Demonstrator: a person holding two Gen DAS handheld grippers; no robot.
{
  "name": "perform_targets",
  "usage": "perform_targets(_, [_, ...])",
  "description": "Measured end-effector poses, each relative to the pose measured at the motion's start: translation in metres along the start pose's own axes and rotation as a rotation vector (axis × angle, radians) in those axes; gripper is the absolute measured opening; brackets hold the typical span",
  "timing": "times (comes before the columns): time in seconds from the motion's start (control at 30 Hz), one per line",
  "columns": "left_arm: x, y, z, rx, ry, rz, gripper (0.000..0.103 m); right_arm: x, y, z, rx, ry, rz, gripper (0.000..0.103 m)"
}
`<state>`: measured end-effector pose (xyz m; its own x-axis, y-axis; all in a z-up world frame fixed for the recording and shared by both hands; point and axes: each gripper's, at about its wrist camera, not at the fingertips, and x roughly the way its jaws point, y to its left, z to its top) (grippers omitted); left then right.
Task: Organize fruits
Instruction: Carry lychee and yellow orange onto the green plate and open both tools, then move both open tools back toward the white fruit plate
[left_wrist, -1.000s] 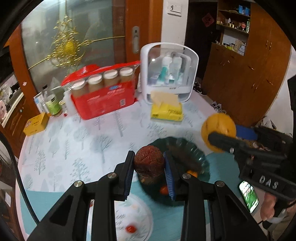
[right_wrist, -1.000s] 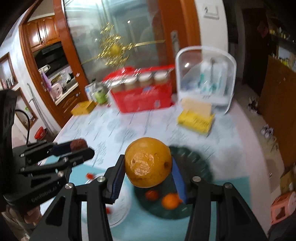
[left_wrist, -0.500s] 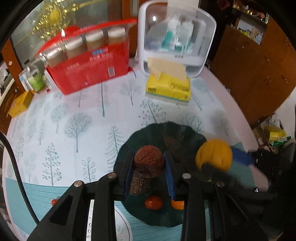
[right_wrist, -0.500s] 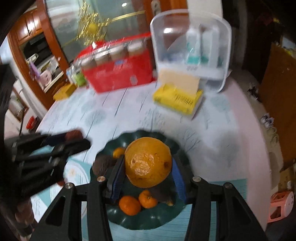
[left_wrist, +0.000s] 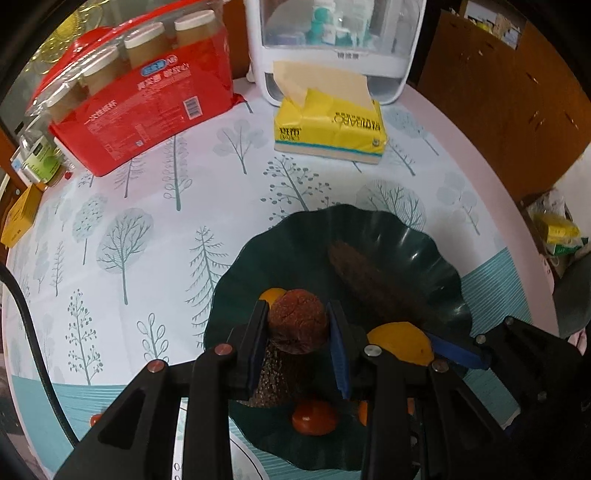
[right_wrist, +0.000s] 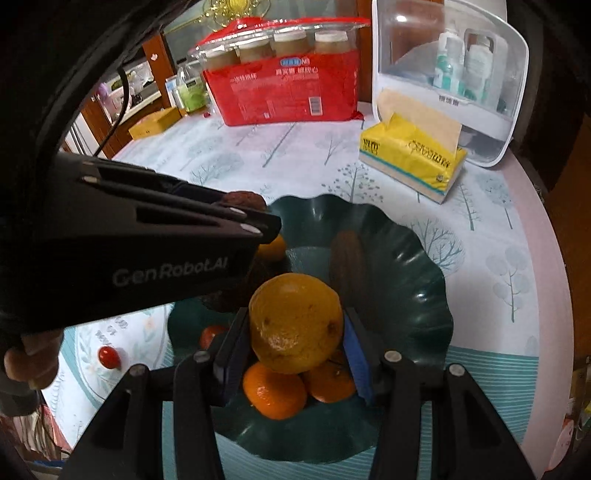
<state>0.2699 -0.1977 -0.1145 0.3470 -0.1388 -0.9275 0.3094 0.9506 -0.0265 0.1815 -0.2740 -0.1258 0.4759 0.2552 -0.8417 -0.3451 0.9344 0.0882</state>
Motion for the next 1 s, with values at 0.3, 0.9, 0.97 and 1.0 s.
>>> perform_targets(0.3, [0.017,-0.008,-0.008,0.060,0.012,0.010,0.030,0.003,0.004,-0.003,-0.023,-0.031,0.004,0.053])
perform_targets(0.9, [-0.008,-0.013,-0.011,0.091,-0.037,0.035,0.060,-0.018,0.003,0.000,-0.007,-0.079,0.024,0.057])
perform_targets(0.97, [-0.013,-0.013,-0.012,0.085,-0.047,0.040,0.061,-0.023,0.004,-0.001,-0.006,-0.087,0.025,0.057])
perform_targets(1.0, [-0.016,-0.012,-0.013,0.081,-0.053,0.043,0.061,-0.025,0.004,-0.001,-0.005,-0.090,0.024,0.057])
